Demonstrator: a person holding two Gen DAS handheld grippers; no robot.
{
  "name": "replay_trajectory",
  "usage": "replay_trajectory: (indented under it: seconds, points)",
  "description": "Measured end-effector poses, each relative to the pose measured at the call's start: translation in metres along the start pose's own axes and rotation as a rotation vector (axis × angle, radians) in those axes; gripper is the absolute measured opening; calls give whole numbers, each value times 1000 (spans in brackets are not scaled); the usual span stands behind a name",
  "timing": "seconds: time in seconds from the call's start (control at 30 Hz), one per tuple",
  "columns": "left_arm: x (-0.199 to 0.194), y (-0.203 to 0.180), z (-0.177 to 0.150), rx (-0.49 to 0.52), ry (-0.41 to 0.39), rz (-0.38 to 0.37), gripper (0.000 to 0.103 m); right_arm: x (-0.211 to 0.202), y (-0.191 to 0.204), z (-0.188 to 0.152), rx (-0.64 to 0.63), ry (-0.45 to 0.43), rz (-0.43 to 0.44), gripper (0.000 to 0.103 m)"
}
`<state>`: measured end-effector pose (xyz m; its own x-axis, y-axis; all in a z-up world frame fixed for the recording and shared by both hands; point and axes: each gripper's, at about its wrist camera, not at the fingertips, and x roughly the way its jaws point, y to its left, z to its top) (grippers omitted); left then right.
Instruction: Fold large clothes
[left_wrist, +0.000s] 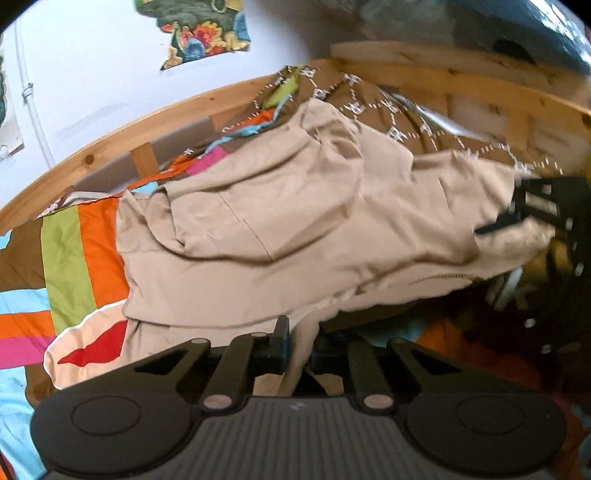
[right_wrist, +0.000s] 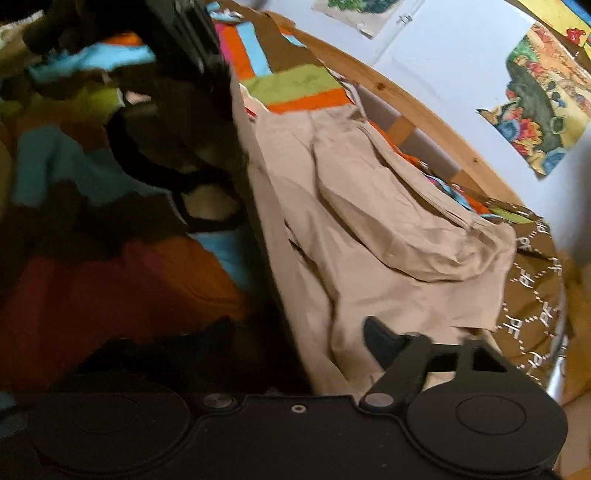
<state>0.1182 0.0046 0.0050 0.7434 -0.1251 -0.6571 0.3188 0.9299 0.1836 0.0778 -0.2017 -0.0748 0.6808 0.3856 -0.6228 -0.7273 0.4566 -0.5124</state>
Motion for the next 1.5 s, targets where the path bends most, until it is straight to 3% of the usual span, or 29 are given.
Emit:
replay_trajectory:
  seconds: [0.07, 0.17, 0.3, 0.37, 0.43, 0.57, 0.7, 0.8, 0.87, 0.9, 0.97, 1.0, 1.07, 1.17, 1.27, 1.4, 1.47, 1.5]
  points:
    - [0, 0, 3, -6, -6, 3, 11, 8, -1, -1, -7, 2, -37, 22]
    - [0, -4, -1, -10, -4, 12, 11, 9, -13, 1, 60, -32, -58, 9]
    - [-3, -10, -15, -4, 23, 17, 13, 1, -32, 7, 175, -101, -70, 7]
    - [-3, -16, -26, 16, 37, 13, 26, -2, -40, 10, 227, -122, -62, 6]
    - [-3, -27, -38, 45, 48, 27, 52, -3, -46, 14, 271, -137, -52, 6]
    - [4, -51, -61, 118, 76, 97, 57, -8, -53, 18, 326, -158, -36, 7]
    - [17, -66, -74, 233, 123, 260, 58, -9, -56, 18, 341, -163, -30, 7]
    - [23, -55, -78, 230, 180, 340, 56, -10, -56, 17, 344, -167, -30, 7]
    - [23, -42, -81, 203, 195, 379, 41, -10, -56, 17, 338, -165, -26, 7]
    - [20, -33, -82, 177, 198, 375, 25, -10, -55, 16, 330, -161, -21, 7]
    - [12, -19, -80, 112, 177, 342, 17, -9, -51, 14, 299, -132, 3, 10]
    - [7, -11, -76, 76, 160, 336, 13, -8, -49, 12, 272, -101, 24, 13]
    - [-2, -1, -68, 23, 129, 325, 9, -8, -40, 3, 205, -17, 49, 33]
    - [-12, 12, -53, -55, 77, 302, 7, -6, -23, -10, 90, 114, 62, 43]
    - [-16, 24, -40, -88, 46, 282, 6, -3, -8, -20, -79, 197, -35, 44]
    - [-22, 36, -32, -122, 9, 261, 5, -5, -9, -34, -183, 266, -131, 42]
    - [-24, 37, -37, -121, 3, 259, 5, -8, -11, -47, -240, 292, -188, 21]
    - [-25, 35, -41, -115, 6, 255, 4, -12, -15, -53, -247, 294, -200, 19]
